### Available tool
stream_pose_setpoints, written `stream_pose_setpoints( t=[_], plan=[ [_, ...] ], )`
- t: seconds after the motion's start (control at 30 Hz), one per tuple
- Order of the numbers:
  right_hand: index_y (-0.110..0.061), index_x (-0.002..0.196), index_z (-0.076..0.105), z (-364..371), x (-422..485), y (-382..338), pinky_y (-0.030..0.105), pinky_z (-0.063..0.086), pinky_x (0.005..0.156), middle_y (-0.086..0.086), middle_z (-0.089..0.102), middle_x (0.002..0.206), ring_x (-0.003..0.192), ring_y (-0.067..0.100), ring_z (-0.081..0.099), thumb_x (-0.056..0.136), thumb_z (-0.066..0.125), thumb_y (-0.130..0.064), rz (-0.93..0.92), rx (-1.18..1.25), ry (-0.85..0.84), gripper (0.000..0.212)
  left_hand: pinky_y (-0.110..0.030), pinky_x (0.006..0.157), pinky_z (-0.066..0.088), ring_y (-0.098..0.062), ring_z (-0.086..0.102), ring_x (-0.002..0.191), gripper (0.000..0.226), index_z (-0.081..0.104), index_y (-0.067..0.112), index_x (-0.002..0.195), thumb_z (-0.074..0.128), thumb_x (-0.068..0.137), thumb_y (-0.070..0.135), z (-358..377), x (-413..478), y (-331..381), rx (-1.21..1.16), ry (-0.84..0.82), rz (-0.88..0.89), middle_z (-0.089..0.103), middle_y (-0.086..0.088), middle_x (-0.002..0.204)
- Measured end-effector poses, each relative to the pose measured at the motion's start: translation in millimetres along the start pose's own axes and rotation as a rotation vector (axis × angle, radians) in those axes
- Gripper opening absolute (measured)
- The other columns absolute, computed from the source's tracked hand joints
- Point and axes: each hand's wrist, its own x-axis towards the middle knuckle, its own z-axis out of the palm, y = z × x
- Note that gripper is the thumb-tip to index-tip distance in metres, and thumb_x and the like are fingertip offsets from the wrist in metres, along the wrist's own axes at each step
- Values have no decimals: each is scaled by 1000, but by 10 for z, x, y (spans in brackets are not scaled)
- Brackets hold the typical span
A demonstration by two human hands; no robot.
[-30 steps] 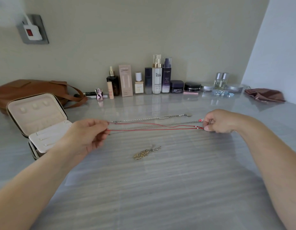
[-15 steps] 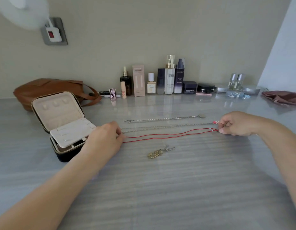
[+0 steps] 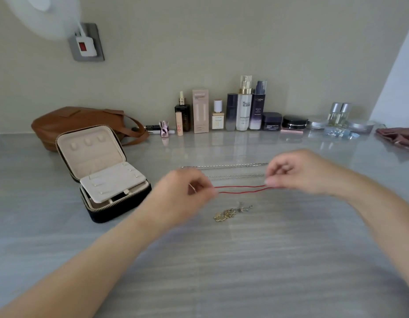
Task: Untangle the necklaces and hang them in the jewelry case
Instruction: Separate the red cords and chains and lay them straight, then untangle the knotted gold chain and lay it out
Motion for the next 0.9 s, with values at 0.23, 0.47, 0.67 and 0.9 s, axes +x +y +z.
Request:
stream_pose_setpoints(
  t=[0.23,0.47,0.67,0.9],
  plan=[
    [-39,90,67,412,-49,-228,15,39,65,-11,55,86,66,0,48,76,72,-34,-169,-170,-131,16,-7,62,34,4,46,68,12,56,34,77,66,78,42,213,-73,51,205,-147,101,52,14,79],
    [-26,89,60,605,-72,-345,27,38,73,-12,47,92,79,7,42,89,56,-30,-286,-422,-84,6,-12,55,34,-1,45,64,11,51,26,78,56,88,29,181,-69,46,159,-144,68,49,13,74],
    [-25,77,50,563,-79,-348,20,42,60,-11,62,68,58,4,53,92,51,-16,-141,-2,-108,19,-19,47,37,-3,52,52,16,56,15,75,55,91,13,105,-14,86,-429,-85,-216,64,9,59],
    [-25,87,64,440,-83,-371,14,44,59,-8,65,67,57,2,57,85,61,-5,-76,353,-83,20,-21,50,35,-6,48,49,27,67,17,78,47,89,3,22,22,92,-596,-71,-353,56,9,53]
  ],
)
